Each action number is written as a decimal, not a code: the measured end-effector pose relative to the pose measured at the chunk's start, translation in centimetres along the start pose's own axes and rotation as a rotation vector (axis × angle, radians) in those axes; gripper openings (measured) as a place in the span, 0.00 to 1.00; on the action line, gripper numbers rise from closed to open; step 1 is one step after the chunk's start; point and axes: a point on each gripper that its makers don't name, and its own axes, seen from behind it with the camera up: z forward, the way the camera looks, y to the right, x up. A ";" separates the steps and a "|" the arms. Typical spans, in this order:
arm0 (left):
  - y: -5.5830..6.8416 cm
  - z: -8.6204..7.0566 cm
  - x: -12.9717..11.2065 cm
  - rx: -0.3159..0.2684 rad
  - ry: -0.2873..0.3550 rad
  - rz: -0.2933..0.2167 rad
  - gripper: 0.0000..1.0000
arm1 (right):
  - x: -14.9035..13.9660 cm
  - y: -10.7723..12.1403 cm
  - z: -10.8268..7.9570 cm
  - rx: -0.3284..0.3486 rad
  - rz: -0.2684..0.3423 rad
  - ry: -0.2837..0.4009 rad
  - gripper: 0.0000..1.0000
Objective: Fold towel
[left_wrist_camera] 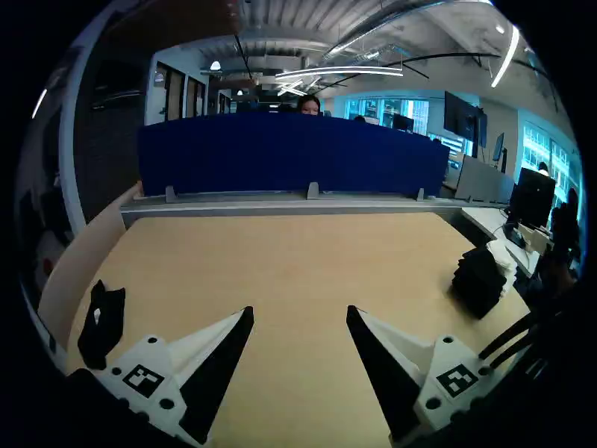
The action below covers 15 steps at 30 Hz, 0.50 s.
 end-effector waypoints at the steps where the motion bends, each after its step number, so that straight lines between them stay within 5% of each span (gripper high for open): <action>1: -0.1 0.0 0.3 0.001 0.012 0.000 0.93 | 0.0 -0.1 0.0 0.001 -0.007 0.001 1.00; 15: -3.0 -0.6 5.1 0.075 0.193 -0.005 0.92 | 2.3 -3.6 -0.2 0.030 -0.021 0.037 1.00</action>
